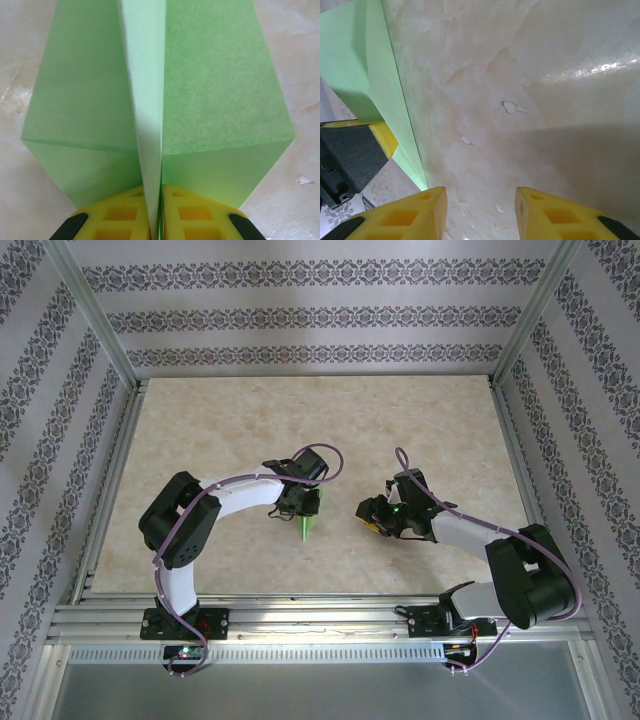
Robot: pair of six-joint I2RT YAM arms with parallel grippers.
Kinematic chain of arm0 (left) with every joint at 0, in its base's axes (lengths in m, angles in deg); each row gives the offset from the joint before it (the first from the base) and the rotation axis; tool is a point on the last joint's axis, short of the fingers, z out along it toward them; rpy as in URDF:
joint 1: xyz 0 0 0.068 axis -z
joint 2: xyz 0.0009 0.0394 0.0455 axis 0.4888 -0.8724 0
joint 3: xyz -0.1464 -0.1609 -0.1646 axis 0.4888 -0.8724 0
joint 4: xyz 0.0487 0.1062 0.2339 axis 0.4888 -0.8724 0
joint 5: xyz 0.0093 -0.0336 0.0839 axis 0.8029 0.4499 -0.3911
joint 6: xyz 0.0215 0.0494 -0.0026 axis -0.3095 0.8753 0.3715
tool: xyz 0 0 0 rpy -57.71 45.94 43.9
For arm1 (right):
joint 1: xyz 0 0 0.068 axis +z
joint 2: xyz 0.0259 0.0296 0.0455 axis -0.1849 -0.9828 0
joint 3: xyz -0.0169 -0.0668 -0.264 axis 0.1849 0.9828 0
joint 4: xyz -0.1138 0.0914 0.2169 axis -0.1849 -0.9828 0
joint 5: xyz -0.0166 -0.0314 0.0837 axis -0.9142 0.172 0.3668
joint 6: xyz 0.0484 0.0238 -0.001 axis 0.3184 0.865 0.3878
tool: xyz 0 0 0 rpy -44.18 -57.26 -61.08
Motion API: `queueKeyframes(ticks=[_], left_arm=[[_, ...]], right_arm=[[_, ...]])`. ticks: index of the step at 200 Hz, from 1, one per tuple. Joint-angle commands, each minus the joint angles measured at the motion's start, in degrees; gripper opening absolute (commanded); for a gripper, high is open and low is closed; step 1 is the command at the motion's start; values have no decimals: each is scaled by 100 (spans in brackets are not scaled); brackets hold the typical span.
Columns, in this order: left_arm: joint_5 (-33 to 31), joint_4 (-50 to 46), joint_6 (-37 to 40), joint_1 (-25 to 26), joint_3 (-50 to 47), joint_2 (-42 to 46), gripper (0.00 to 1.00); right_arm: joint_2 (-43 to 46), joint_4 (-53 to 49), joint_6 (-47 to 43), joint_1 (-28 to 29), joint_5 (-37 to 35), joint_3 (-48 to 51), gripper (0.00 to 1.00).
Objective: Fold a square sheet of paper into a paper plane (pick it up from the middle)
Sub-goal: Move the paper plane to the center of the table.
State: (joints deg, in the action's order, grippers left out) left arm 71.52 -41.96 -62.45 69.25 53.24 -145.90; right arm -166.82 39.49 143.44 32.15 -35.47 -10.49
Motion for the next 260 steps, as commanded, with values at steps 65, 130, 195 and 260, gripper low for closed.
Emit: queueKeyframes(ticks=[65, 130, 195, 260], left_arm=[[-133, -419, -67, -61, 334, -472, 14], [-625, -940, -222, -70, 889, -1018, 20], [-854, -1370, -413, -70, 1525, -1481, 31], [-989, -1662, -567, -70, 1832, -1485, 38]], right_arm=[[-109, 61, 80, -3, 74, 74, 41], [-20, -4, 41, -5, 89, -14, 41], [463, -330, -198, -176, 112, -10, 42], [937, -400, -315, -632, 446, 74, 43]])
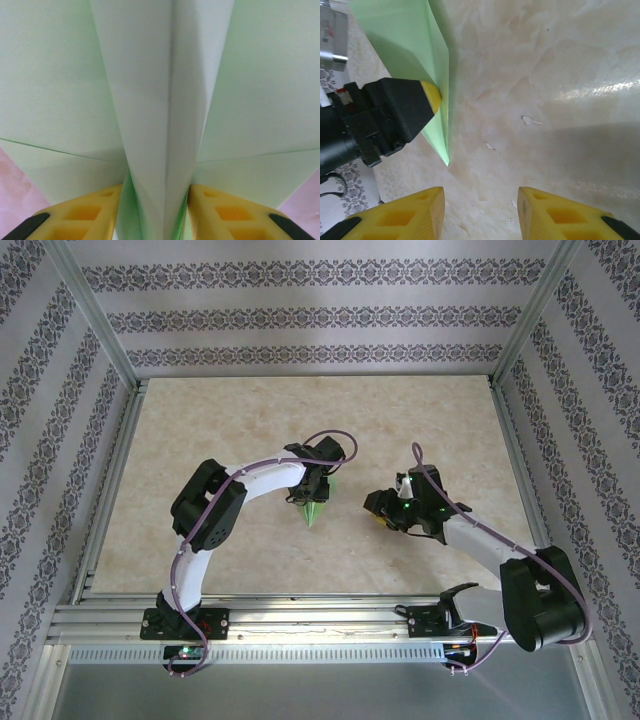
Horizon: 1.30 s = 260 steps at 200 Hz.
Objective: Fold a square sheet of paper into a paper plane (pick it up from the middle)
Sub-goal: Move the paper plane to the center of the table, then reset both arms
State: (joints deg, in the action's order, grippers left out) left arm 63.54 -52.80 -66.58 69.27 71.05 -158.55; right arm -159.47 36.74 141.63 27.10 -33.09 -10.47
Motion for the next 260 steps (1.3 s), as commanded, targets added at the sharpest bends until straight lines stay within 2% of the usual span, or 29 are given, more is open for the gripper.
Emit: queueKeyframes(ticks=[1, 61, 97, 124, 139, 157, 178, 194, 201, 212, 221, 234, 260], left_arm=[[-187, -579, -157, -72, 57, -219, 38], [-51, -630, -264, -81, 278, 160, 40], [-29, -589, -308, -94, 300, 508, 42], [-74, -563, -250, -115, 258, 870, 43], [-159, -492, -198, -116, 165, 1183, 42], [-335, 143, 15, -125, -390, 1847, 44], [-784, 861, 337, -223, -1294, 2759, 48], [-1032, 1232, 663, -520, -1968, 3447, 52], [-1130, 1405, 868, -689, -2278, 3732, 57], [-1305, 1657, 1181, -993, -2746, 4142, 70], [-1454, 1814, 1416, -1293, -3097, 4436, 81], [-1541, 2112, 1840, -1788, -3578, 4789, 99], [-1121, 2680, 2376, -2959, -4270, 5083, 100]], right_arm=[[211, -126, -138, -130, 209, 72, 43], [452, -295, -307, -440, 320, -49, 44], [632, -992, -848, -555, -92, -451, 45], [670, -1942, -1547, -568, -931, -1012, 48], [673, -2481, -1960, -581, -1749, -1379, 54], [751, -2646, -2378, -604, -2848, -1622, 62], [812, -2081, -3028, -634, -3877, -1561, 77], [688, -1399, -3724, -644, -4693, -1392, 88], [579, -878, -3947, -658, -5102, -1203, 88], [403, 56, -4369, -719, -5425, -867, 89], [213, 734, -4697, -775, -5376, -596, 90], [-142, 1419, -5004, -952, -4859, -385, 90], [-813, 2901, -5341, -1151, -4248, -54, 89]])
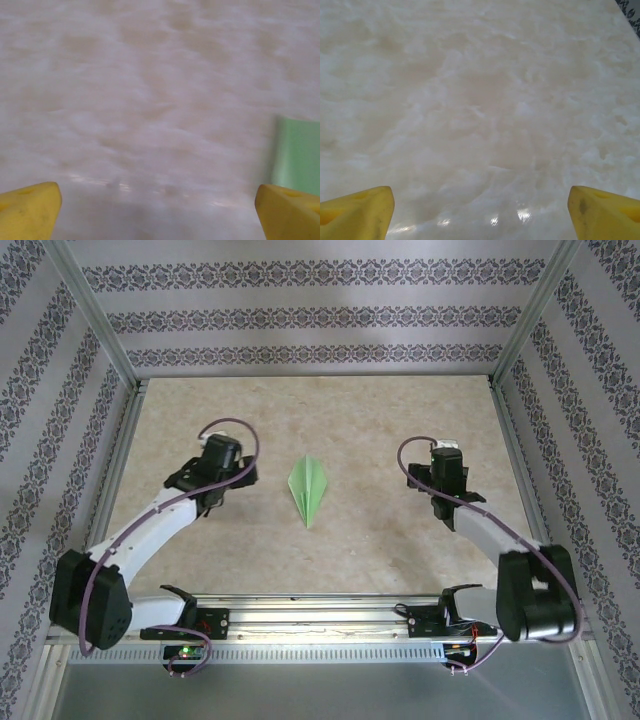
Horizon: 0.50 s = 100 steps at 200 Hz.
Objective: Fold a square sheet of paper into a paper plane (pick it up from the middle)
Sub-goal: Reset both arms
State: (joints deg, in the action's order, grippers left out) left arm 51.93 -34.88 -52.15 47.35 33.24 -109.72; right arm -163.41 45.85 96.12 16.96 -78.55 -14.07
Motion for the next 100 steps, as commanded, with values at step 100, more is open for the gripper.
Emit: queueKeyframes(ticks=[100], left_arm=[[899, 5950, 2684, -1549, -2167, -1298, 100]], right_arm=[[-1353, 4820, -390, -650, 1280, 1088, 98]])
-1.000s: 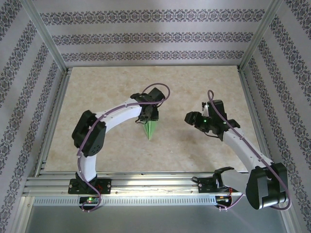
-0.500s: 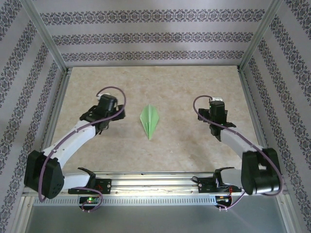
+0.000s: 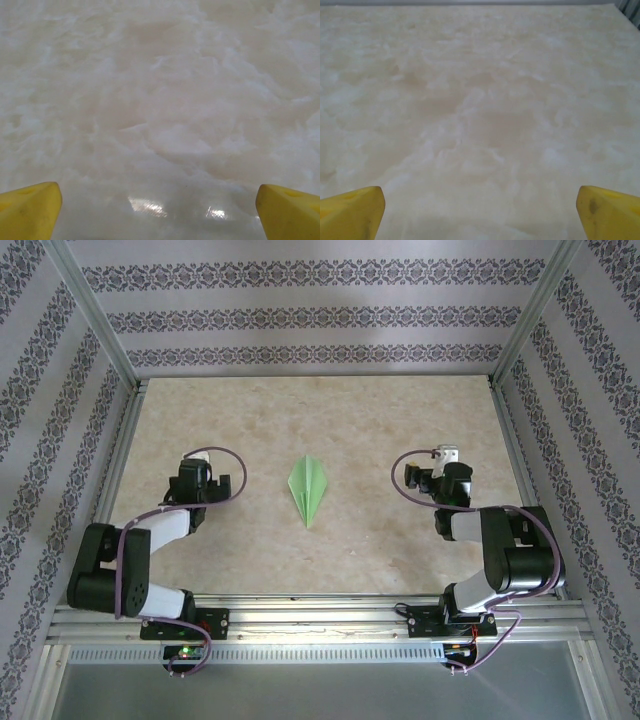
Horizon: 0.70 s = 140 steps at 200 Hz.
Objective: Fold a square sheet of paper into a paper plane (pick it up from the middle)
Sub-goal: Reset both arms
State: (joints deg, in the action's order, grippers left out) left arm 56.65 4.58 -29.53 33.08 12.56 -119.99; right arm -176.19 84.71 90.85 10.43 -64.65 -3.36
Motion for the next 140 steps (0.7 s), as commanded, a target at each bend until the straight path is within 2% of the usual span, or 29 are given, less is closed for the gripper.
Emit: queueKeyframes(ticks=[1, 20, 29, 50, 62, 76, 97, 116, 140], left_arm=[[427, 2040, 428, -120, -95, -287, 99], [879, 2668, 346, -389, -100, -807, 99], [1147, 2400, 218, -523, -161, -632, 100], [1145, 4318, 233, -540, -862, -1041, 99], [609, 4021, -7, -540, -919, -838, 100], [528, 4402, 54, -505, -961, -1002, 100], [971, 4201, 210, -504, -859, -992, 100], [1421, 3601, 380, -496, -583, -967, 100], [1416, 3629, 373, -504, -593, -968, 100]], right_arm=[[-85, 949, 136, 4, -112, 23, 98], [-30, 826, 127, 15, -120, 3, 98], [-34, 861, 73, 62, -179, 16, 98], [-33, 820, -4, 101, -159, -9, 98], [-51, 821, -6, 111, -142, -23, 98], [-43, 823, -12, 120, -150, -22, 98], [-51, 823, -19, 119, -149, -23, 98], [-45, 823, -13, 120, -149, -23, 98], [-52, 814, -13, 120, -152, -23, 98]])
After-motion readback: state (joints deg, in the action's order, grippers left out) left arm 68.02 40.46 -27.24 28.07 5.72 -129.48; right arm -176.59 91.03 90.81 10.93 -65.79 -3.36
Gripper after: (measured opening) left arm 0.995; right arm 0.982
